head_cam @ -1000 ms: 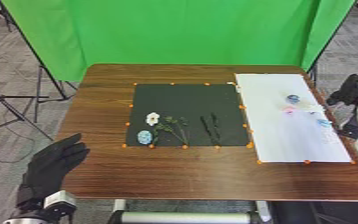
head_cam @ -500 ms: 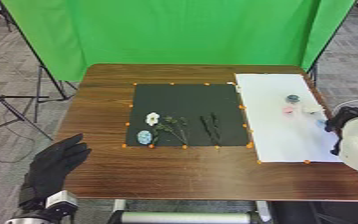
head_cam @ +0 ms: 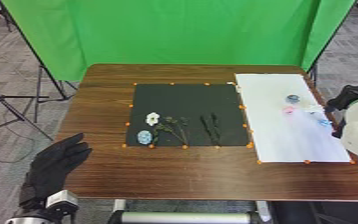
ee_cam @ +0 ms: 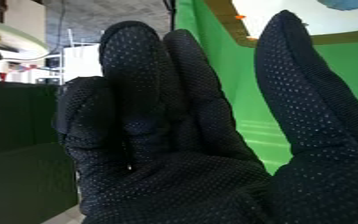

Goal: Arrange flowers

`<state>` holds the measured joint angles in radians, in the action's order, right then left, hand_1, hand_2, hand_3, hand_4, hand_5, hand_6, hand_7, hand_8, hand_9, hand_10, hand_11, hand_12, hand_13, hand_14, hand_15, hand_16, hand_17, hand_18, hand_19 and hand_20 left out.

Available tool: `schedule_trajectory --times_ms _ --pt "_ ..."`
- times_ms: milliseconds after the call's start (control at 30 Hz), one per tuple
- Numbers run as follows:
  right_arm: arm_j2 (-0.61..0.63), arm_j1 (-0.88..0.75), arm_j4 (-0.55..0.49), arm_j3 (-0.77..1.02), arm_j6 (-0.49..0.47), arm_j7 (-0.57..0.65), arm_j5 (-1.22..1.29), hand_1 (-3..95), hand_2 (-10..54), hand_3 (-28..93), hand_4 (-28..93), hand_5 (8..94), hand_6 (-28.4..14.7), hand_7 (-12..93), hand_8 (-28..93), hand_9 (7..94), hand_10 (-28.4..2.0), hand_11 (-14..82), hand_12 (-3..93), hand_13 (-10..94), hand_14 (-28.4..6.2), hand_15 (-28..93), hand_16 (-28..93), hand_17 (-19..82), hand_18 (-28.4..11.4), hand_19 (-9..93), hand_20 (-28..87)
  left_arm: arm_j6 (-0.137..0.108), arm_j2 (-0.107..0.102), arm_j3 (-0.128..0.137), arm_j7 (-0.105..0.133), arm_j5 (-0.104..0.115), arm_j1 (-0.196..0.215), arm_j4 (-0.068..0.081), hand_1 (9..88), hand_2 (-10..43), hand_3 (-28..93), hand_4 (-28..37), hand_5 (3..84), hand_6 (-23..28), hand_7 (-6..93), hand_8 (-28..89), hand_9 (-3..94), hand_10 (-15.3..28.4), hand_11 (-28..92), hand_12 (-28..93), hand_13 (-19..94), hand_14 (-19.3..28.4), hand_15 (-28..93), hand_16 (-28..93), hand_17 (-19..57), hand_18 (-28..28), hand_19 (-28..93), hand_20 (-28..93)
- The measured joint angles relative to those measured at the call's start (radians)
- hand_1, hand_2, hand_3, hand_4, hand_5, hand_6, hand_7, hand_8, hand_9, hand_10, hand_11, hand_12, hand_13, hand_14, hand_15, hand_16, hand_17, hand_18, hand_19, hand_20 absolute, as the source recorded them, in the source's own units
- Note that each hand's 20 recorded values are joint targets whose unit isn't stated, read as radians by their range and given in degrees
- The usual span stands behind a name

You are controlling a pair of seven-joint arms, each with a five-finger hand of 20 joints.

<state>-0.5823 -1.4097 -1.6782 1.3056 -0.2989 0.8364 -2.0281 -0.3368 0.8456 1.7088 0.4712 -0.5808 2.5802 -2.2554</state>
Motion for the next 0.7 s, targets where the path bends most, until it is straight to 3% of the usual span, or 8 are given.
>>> schedule_trajectory --times_ms 467,700 --pt "-0.029 -0.006 0.015 -0.017 -0.003 0.004 0.001 30.5 -5.5 80 -26 53.7 -6.4 17 -12 56.5 -17.9 19.7 15.9 64 -11.5 71 16 52 -14.4 93 22 0.000 0.000 -0.002 0.003 0.001 -0.004 0.000 26.9 4.6 82 -20.2 44.0 13.1 20.7 -11 38.5 22.3 41 11 25 27.7 65 -14 -9.6 21.9 60 7" --pt "-0.049 -0.025 0.013 -0.013 -0.004 0.010 0.002 30.7 -5.7 80 -26 53.5 -6.2 17 -12 56.1 -17.8 19.0 15.7 64 -11.6 71 16 51 -14.7 93 22 0.007 0.005 -0.002 -0.010 -0.003 -0.016 0.001 27.0 4.6 82 -20.3 44.0 13.1 20.7 -11 38.4 22.3 41 11 25 27.8 65 -14 -9.6 21.9 60 7"
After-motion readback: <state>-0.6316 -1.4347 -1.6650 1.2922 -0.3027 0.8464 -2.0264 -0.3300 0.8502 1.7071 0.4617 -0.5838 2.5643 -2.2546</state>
